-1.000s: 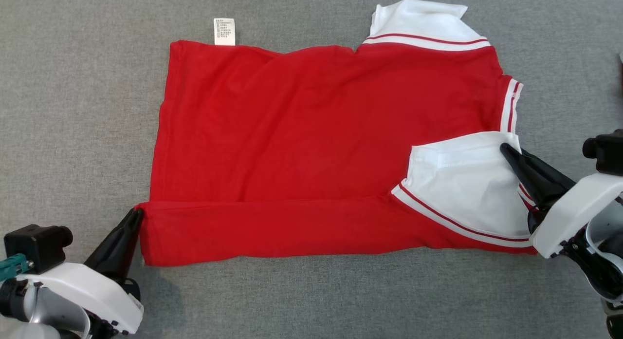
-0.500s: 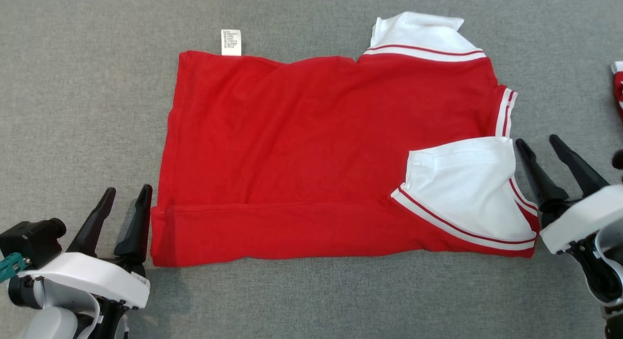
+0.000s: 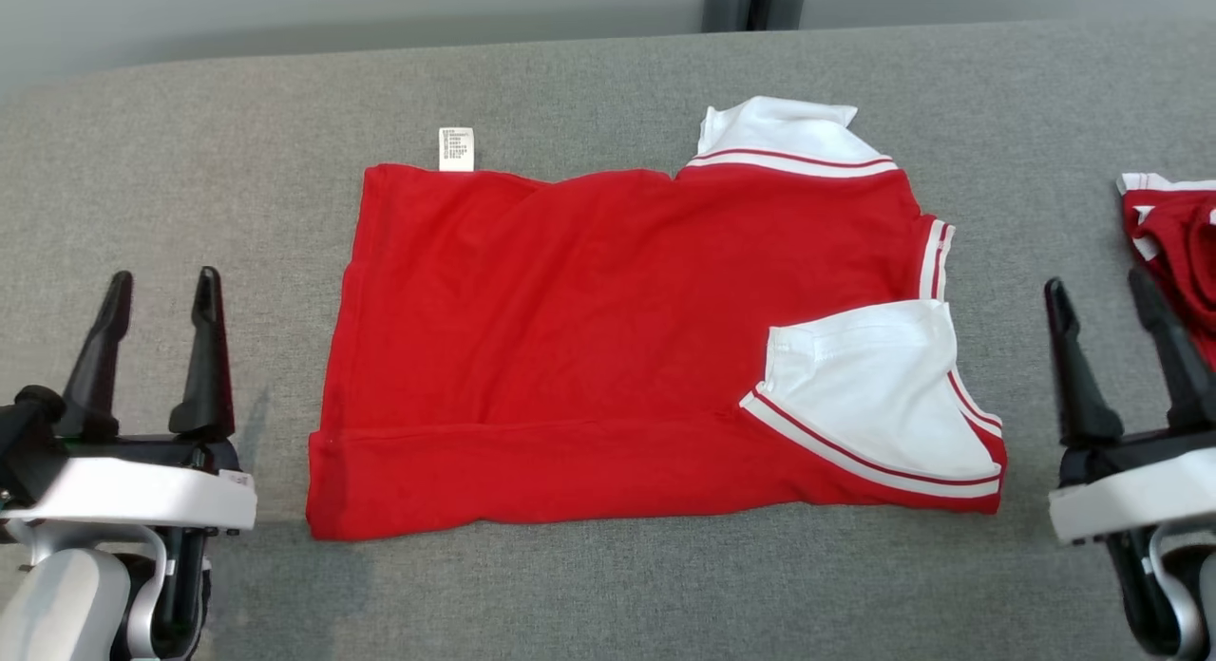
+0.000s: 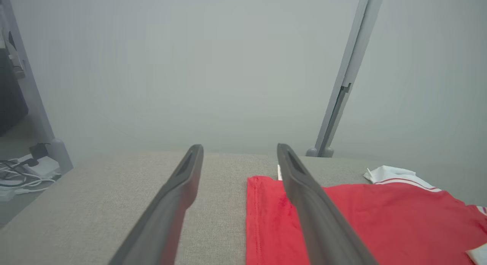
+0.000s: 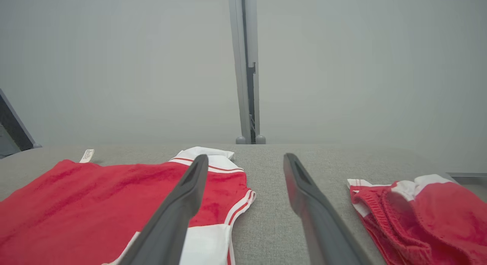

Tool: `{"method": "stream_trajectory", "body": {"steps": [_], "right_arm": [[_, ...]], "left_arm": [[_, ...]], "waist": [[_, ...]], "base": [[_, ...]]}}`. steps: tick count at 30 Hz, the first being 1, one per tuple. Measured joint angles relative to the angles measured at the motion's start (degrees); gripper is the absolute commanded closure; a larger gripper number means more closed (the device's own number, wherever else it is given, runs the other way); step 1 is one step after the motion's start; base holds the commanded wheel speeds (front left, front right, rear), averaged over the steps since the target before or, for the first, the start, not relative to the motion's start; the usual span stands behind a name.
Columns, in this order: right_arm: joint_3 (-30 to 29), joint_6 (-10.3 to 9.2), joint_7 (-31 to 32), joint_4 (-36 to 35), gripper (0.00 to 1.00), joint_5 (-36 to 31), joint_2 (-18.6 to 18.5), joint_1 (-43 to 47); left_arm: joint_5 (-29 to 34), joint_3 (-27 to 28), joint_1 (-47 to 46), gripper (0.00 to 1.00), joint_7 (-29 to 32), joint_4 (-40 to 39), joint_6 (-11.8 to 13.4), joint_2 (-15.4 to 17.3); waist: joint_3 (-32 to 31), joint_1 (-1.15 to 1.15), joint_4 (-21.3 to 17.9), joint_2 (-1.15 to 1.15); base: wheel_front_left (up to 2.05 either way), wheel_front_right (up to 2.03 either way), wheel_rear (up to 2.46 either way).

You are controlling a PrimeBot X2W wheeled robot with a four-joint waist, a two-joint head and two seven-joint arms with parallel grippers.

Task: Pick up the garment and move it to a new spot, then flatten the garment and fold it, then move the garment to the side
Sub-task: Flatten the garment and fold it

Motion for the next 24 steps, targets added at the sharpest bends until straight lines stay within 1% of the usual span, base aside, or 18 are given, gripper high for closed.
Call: {"method": "stream_trajectory", "body": {"steps": [4, 8, 11, 17, 21, 24], "right_arm": [[0.22, 0.00, -0.08, 0.01, 0.00, -1.78, 1.13, 2.16], [0.43, 0.00, -0.44, 0.42, 0.00, -2.40, 1.93, 3.21], [0.47, 0.00, -0.44, 0.63, 0.00, -2.54, 2.16, 3.22], [0.26, 0.00, 0.27, 0.99, 0.00, -2.45, 2.43, 3.16], [0.58, 0.00, 1.36, 2.21, 0.00, -2.37, 2.61, 3.22], [0.96, 0.00, 1.99, 3.92, 0.00, -2.24, 3.28, 4.33]], "left_arm": [[5.01, 3.23, 1.47, 0.00, -0.05, 0.46, -2.98, -1.96], [7.49, 5.59, 3.16, 0.00, -0.05, 1.53, -6.25, -3.86], [8.86, 6.68, 3.76, 0.00, -0.05, 2.34, -8.25, -5.13], [10.70, 8.45, 3.77, 0.00, -0.05, 3.68, -10.57, -6.77], [11.54, 7.97, 4.74, 0.00, -0.07, 5.82, -12.11, -8.11], [11.57, 7.16, 6.17, 0.00, -0.07, 7.82, -13.07, -9.87]], "waist": [[-0.97, 0.00, -0.13, 0.00], [-1.80, 0.00, -0.05, 0.00], [-2.17, 0.00, 0.06, 0.00], [-2.12, 0.00, 0.25, 0.00], [-1.36, 0.00, 0.20, 0.00], [-0.56, 0.00, 0.27, 0.00]], "base": [[0.00, 0.00, 0.00], [0.00, 0.00, 0.00], [0.00, 0.00, 0.00], [0.00, 0.00, 0.00], [0.00, 0.00, 0.00], [0.00, 0.00, 0.00]]}}
